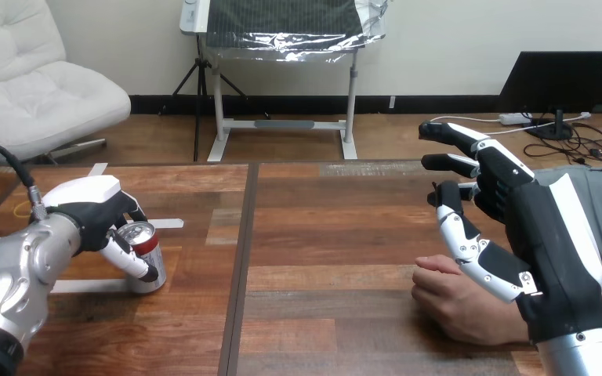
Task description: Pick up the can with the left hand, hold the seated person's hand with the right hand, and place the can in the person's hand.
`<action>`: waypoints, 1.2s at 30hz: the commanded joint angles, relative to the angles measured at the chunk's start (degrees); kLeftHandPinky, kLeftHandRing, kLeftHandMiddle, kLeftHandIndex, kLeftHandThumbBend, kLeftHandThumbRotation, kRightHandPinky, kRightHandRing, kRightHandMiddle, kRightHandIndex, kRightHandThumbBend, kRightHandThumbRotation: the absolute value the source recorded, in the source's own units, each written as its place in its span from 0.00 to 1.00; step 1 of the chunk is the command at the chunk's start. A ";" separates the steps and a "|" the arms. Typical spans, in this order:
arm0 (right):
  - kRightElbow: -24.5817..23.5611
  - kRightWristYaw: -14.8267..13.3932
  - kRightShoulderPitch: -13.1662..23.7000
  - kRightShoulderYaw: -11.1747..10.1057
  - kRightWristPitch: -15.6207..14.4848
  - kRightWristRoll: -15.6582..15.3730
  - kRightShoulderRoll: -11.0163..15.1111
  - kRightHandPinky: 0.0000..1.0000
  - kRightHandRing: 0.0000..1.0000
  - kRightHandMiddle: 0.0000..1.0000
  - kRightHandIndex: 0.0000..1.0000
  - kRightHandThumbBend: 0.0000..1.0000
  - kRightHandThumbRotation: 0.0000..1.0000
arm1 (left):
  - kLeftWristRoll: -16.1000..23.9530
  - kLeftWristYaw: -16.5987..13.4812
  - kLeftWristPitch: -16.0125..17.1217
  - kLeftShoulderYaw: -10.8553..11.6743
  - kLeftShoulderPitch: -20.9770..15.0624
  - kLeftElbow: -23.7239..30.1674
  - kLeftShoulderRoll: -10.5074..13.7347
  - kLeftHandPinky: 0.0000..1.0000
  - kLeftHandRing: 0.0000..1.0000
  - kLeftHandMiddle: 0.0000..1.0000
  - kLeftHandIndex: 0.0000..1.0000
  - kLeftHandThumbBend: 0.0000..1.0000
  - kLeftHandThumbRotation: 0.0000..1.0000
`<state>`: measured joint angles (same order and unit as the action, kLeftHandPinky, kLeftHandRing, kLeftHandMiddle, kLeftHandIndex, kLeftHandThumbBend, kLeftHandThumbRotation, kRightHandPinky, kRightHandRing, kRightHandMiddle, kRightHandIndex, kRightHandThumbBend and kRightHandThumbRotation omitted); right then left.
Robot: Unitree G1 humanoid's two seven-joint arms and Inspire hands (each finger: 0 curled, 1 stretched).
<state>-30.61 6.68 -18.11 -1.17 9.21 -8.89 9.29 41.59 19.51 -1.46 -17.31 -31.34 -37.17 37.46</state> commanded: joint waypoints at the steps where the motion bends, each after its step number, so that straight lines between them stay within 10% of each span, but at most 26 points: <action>1: -0.69 -0.03 3.71 -1.00 0.48 1.14 0.54 0.59 0.77 0.85 0.79 0.02 0.00 | -0.42 -1.45 0.65 0.38 -3.79 0.93 1.36 0.57 0.62 0.66 0.70 0.73 0.22; 36: -0.98 0.58 3.83 -1.59 -0.21 1.52 0.85 0.58 0.76 0.84 0.77 0.06 0.00 | -10.31 -13.87 7.25 4.58 -0.92 -1.46 -0.54 0.32 0.39 0.47 0.56 0.69 0.00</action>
<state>-30.61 7.08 -17.68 -2.29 9.03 -7.74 9.31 32.06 8.23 4.48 -14.06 -31.24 -38.35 37.23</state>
